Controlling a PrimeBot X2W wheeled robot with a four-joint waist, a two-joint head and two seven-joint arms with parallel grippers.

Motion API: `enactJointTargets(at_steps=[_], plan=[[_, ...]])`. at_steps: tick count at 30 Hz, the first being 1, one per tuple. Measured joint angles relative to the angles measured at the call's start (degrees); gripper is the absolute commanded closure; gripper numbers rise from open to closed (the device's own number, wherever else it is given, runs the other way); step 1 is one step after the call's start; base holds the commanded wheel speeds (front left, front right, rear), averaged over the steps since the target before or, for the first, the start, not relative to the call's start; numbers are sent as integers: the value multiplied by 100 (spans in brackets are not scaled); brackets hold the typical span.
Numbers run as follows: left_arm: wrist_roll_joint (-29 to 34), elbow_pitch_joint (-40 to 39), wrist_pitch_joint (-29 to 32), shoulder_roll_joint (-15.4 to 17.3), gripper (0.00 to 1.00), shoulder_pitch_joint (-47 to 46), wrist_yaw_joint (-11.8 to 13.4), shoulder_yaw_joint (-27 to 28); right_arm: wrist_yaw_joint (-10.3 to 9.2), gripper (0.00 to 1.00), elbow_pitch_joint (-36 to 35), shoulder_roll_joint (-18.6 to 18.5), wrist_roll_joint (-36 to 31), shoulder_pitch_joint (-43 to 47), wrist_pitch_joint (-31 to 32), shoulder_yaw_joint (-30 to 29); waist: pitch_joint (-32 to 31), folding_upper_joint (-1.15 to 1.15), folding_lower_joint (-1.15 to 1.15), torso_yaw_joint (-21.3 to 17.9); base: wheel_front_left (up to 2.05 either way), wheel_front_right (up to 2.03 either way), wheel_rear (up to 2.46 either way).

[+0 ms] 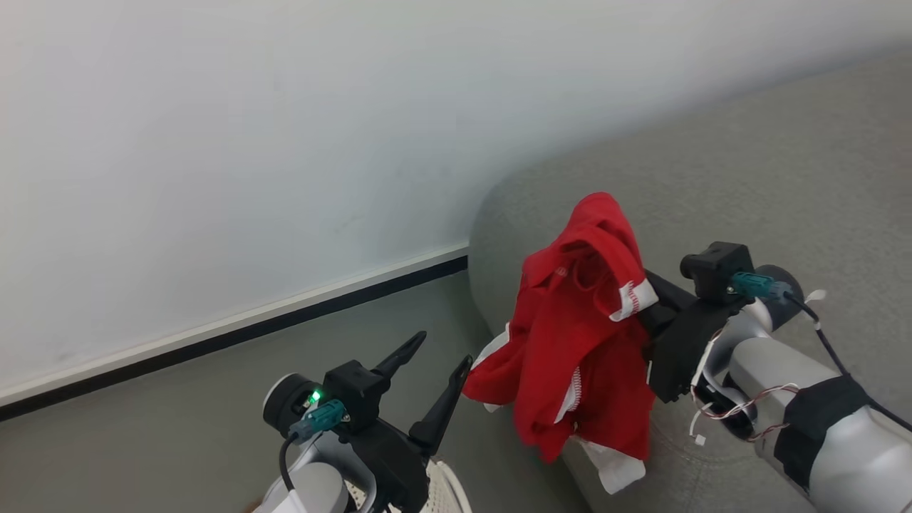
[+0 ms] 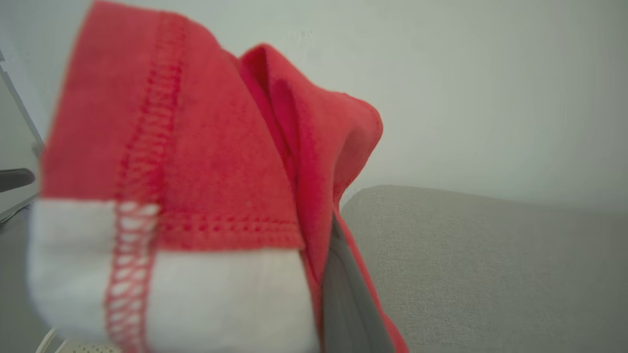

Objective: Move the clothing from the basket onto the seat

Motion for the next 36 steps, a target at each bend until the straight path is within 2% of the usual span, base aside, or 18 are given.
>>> enactJointTargets(at_steps=[8, 13, 20, 30, 36], plan=[[4, -112, -2, -110, 0, 53, 52, -96, 1, 100, -155, -383, 71, 9, -1, -78, 48, 0, 0, -438, 0, 0, 0], [40, -154, -3, -185, 0, 53, 52, -191, 0, 100, -202, -589, 137, 7, -1, -180, 184, 0, 0, -501, 0, 0, 0], [66, -267, -1, -181, 0, 52, 65, -259, 1, 100, -246, -637, 133, -333, -1, -283, 386, 0, 0, -389, 0, 0, 0], [302, -726, 59, -59, 0, -175, 147, -261, 1, 100, -154, -945, 127, -2056, -2, -817, 913, 0, 1, -114, 0, 0, 0], [394, -981, 152, -45, 0, -400, 154, -271, 1, 100, 36, -1191, 140, -2718, 8, -1113, 1314, 0, 1, 109, 0, 0, 0]])
